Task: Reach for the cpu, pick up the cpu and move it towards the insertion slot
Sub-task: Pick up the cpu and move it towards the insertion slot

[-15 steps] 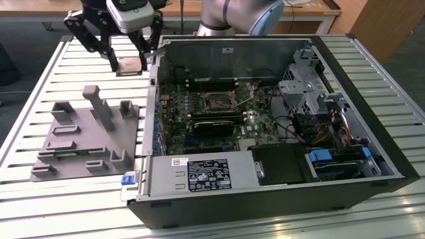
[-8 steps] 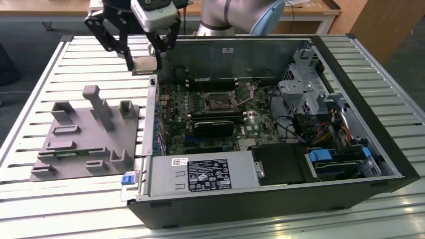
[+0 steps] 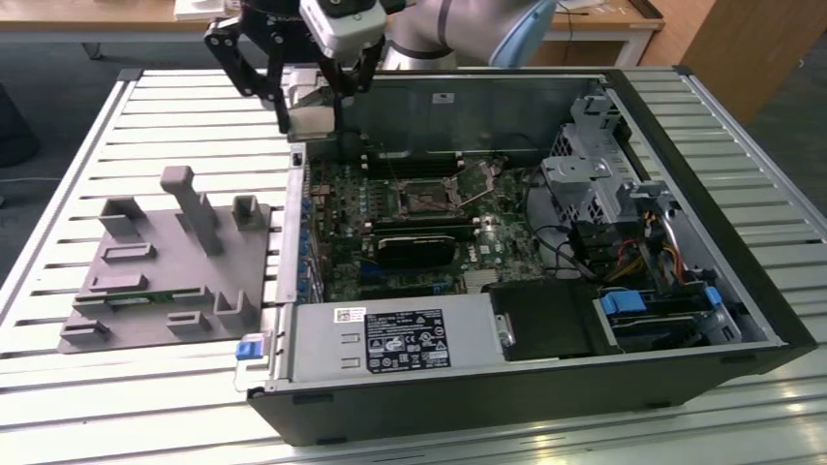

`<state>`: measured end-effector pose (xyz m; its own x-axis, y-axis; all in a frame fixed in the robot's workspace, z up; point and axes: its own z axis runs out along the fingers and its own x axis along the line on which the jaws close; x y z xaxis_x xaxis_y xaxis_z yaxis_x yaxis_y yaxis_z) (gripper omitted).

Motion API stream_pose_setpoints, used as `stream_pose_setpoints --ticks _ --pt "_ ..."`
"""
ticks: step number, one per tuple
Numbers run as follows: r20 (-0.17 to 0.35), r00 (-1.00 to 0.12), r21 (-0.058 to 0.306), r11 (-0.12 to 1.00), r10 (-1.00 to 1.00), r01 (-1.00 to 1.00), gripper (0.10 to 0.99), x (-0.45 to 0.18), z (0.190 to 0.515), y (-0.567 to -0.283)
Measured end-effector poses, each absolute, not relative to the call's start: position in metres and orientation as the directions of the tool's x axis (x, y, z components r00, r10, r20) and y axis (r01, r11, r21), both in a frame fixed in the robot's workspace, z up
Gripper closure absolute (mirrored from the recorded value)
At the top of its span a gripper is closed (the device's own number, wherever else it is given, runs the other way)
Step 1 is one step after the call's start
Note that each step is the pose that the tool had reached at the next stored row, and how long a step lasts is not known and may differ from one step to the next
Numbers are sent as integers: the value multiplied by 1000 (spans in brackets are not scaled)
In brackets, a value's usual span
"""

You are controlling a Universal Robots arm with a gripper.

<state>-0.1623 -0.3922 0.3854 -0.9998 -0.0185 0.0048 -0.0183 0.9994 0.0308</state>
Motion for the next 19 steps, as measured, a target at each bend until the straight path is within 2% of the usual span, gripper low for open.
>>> stream_pose_setpoints --ticks 9,19 --pt "2 -1000 31 999 -19 -19 541 -146 385 -377" --pt "-1 -1000 31 999 -17 -17 541 -125 385 -372"
